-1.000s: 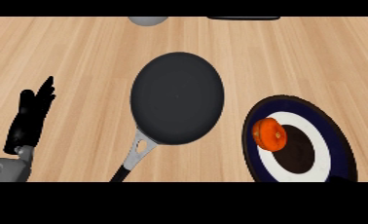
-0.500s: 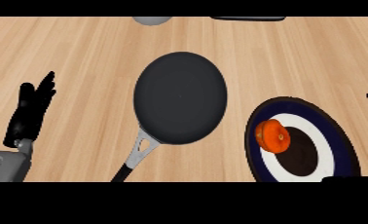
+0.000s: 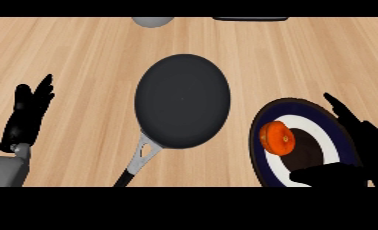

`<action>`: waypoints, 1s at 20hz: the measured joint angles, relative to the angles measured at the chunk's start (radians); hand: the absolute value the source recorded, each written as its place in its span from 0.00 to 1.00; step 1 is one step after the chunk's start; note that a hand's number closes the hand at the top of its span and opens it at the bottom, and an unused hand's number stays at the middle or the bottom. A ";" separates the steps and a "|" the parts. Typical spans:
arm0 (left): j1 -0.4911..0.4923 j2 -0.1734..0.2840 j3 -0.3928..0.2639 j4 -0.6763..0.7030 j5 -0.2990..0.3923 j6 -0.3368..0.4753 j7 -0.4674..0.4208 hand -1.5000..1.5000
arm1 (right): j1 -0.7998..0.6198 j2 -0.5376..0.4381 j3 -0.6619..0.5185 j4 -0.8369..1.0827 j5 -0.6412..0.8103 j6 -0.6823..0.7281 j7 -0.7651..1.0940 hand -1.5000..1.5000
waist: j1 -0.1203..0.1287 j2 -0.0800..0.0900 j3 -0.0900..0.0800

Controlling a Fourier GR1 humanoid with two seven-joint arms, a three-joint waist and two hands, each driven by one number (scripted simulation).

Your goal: Pick the squash from the plate and place it in the pan

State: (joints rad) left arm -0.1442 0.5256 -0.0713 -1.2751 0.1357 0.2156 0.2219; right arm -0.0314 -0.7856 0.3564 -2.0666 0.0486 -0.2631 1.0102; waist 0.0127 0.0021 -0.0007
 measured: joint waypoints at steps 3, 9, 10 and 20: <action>0.011 -0.010 0.016 0.007 -0.011 -0.010 -0.014 0.50 | -0.035 0.044 0.018 0.043 0.045 0.024 0.018 0.00 | -0.004 -0.001 0.000; 0.016 -0.031 0.039 -0.023 -0.042 -0.018 0.013 0.50 | -0.067 0.141 0.047 0.133 0.117 0.071 0.016 0.00 | -0.008 -0.002 0.001; 0.013 -0.038 0.043 -0.013 -0.051 -0.022 0.008 0.50 | -0.051 0.145 0.037 0.129 0.118 0.080 0.008 0.00 | -0.010 -0.002 0.001; 0.034 -0.074 0.102 -0.013 -0.105 -0.070 -0.010 0.50 | -0.051 0.301 0.024 0.184 0.238 0.144 0.000 0.00 | -0.012 -0.002 0.001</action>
State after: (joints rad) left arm -0.1101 0.4517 0.0309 -1.2881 0.0305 0.1455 0.2119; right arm -0.0819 -0.4846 0.3801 -1.8829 0.2866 -0.1191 1.0098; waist 0.0008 -0.0003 -0.0002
